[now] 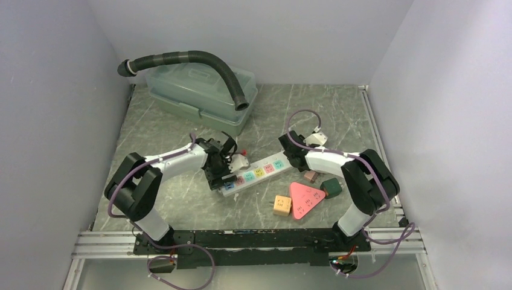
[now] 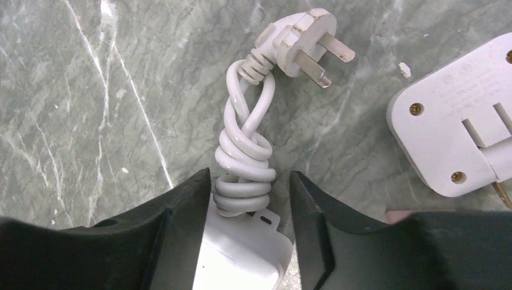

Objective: Insert the plug
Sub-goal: Adjust the socket at the center of the board.

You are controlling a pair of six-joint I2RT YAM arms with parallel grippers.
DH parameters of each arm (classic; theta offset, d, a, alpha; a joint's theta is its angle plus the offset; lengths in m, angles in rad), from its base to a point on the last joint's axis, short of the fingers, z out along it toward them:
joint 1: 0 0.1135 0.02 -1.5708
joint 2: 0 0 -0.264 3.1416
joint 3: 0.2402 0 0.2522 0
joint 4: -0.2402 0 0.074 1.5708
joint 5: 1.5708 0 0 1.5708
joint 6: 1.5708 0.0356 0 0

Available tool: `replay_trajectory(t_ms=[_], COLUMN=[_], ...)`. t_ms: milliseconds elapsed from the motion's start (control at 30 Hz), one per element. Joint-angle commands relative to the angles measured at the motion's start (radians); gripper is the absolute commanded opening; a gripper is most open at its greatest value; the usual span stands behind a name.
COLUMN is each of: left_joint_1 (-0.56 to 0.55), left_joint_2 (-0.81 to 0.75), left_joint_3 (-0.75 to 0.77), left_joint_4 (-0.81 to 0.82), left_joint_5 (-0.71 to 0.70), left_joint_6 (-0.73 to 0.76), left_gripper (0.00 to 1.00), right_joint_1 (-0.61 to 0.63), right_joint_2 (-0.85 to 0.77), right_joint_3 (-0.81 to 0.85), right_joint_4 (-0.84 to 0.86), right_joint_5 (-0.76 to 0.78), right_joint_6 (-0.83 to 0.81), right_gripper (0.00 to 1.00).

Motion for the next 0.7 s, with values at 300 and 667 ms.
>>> replay_trajectory(t_ms=[300, 667], left_joint_1=[0.032, 0.052], left_joint_2=[-0.048, -0.180], left_joint_3=[0.105, 0.170], left_joint_4=[0.134, -0.103], left_joint_5=[-0.026, 0.193], left_joint_6=[-0.019, -0.038], left_gripper=[0.83, 0.96], right_joint_1=[0.040, 0.121], right_joint_2=[-0.189, -0.425], right_joint_3=[0.003, -0.023], right_joint_4=[-0.177, -0.318], right_joint_5=[-0.062, -0.187], right_joint_6=[-0.108, -0.297], right_gripper=[0.88, 1.00])
